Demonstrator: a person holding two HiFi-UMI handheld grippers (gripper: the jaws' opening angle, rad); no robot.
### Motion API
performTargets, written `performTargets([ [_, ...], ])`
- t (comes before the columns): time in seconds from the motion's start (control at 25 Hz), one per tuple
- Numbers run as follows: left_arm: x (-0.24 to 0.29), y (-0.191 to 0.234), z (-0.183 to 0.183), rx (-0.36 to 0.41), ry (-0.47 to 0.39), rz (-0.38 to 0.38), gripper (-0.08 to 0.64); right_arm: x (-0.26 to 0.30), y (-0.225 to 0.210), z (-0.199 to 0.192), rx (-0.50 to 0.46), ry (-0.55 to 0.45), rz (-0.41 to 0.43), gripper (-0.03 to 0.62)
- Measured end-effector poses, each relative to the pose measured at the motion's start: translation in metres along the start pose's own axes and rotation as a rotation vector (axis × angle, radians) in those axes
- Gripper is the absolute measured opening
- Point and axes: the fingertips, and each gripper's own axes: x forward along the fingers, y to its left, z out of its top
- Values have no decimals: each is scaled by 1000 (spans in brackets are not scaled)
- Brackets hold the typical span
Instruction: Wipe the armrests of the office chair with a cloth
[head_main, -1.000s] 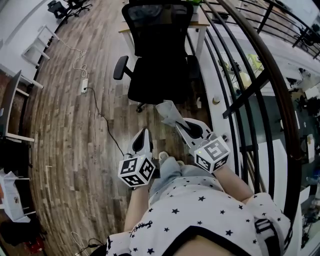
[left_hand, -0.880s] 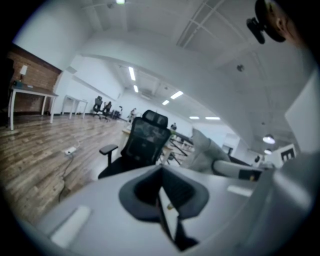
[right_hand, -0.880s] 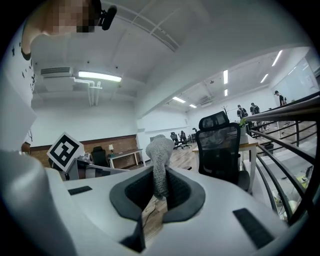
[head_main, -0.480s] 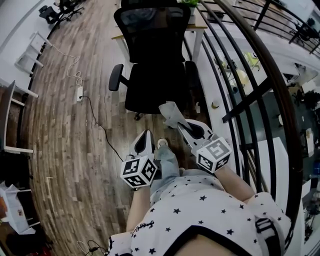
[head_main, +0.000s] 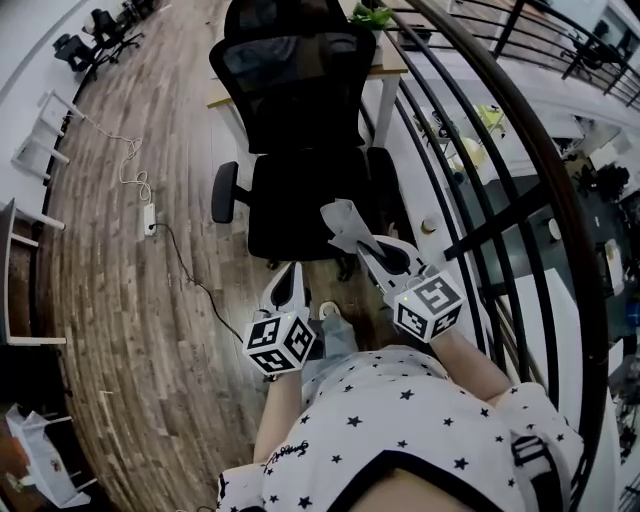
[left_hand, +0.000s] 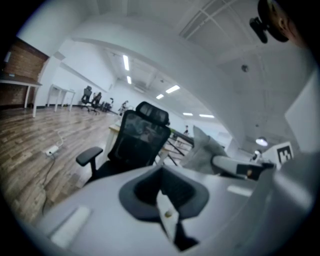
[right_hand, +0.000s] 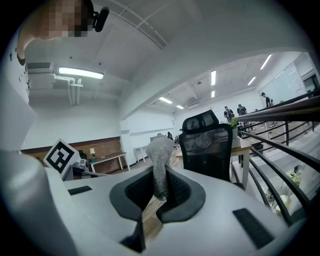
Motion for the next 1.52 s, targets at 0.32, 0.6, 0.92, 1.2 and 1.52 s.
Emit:
performTargets([
  [0.32, 45, 26, 23, 8, 37, -75, 6, 43, -19, 8, -11, 13, -79, 35],
  [0.6, 93, 54, 31, 40, 88, -118, 6, 82, -52, 0, -5, 36, -141, 35],
  [0.92, 131, 64, 33, 77, 159, -159, 5, 107, -95, -6, 5, 61, -214, 35],
  [1.2, 168, 55, 30, 84, 221, -149, 5, 118, -160, -6, 37, 87, -270, 35],
  [1.52, 213, 54, 9, 73, 275, -127, 6, 137, -222, -31, 52, 153, -275, 35],
])
